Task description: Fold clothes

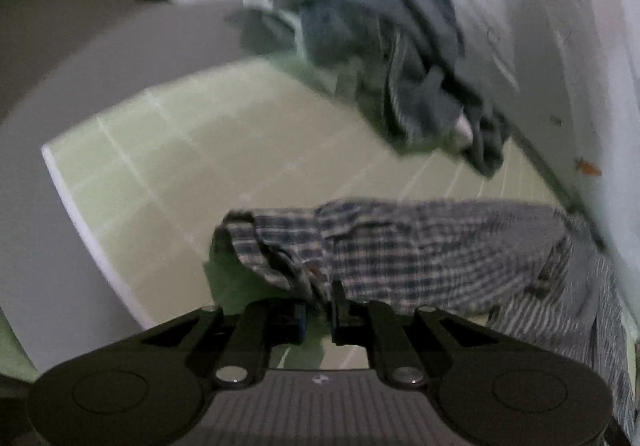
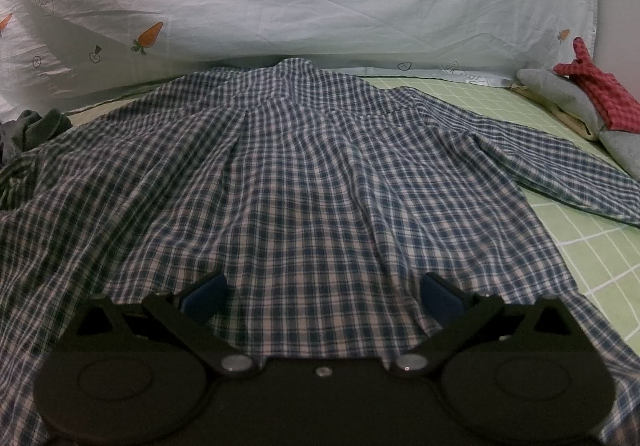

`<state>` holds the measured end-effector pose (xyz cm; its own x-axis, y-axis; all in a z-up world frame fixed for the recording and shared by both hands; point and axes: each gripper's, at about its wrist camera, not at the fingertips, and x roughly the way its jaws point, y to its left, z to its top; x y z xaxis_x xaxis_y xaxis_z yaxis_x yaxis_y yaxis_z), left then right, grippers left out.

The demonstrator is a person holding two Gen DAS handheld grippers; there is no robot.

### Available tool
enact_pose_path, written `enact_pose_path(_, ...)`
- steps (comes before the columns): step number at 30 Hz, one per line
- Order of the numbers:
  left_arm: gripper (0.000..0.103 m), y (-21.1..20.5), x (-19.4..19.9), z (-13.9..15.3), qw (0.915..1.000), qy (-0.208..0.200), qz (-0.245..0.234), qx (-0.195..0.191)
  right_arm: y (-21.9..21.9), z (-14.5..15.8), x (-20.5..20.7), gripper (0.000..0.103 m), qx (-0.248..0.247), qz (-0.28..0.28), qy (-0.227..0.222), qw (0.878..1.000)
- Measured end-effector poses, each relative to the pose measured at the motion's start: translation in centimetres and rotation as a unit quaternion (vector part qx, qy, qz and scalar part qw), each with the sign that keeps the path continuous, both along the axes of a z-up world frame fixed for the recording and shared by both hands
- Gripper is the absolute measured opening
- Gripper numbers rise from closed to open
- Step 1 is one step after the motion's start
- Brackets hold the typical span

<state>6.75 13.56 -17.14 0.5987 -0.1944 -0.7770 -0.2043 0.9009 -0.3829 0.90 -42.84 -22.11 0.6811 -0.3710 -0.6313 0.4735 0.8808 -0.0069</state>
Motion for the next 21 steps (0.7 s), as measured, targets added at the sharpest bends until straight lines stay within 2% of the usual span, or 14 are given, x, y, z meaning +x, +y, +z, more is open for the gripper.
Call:
enact_pose_path(6,0.013,-0.6,0.0,-0.1,0.9997,0.005,-0.018,0.016,0.0,0.0,0.0,0.103,0.0,0.0,0.0,1.0)
enact_pose_path(9,0.012,-0.5,0.5,-0.3,0.9997,-0.001,-0.011,0.02,0.0,0.0,0.0,0.103,0.0,0.0,0.0,1.0)
enact_pose_path(12,0.012,-1.0,1.8,0.3,0.9949,-0.023,0.006,0.098,0.1,0.0,0.1,0.103,0.0,-0.001,0.0,1.0)
enact_pose_path(14,0.012,-0.5,2.8,0.8,0.9915,-0.028,0.018,0.126,0.1,0.0,0.1,0.103,0.0,-0.001,0.0,1.0)
enact_pose_path(17,0.02,0.0,4.1,1.0,0.9916,-0.005,0.04,0.123,0.1,0.0,0.1,0.103,0.0,-0.001,0.0,1.0)
enact_pose_path(19,0.032,-0.6,4.0,1.4,0.9908,0.003,0.038,0.13,0.1,0.1,0.1,0.103,0.0,-0.002,0.001,1.0)
enact_pose_path(21,0.052,-1.5,3.4,1.9,0.9916,0.003,0.027,0.127,0.0,0.1,0.1,0.103,0.001,-0.001,0.001,1.0)
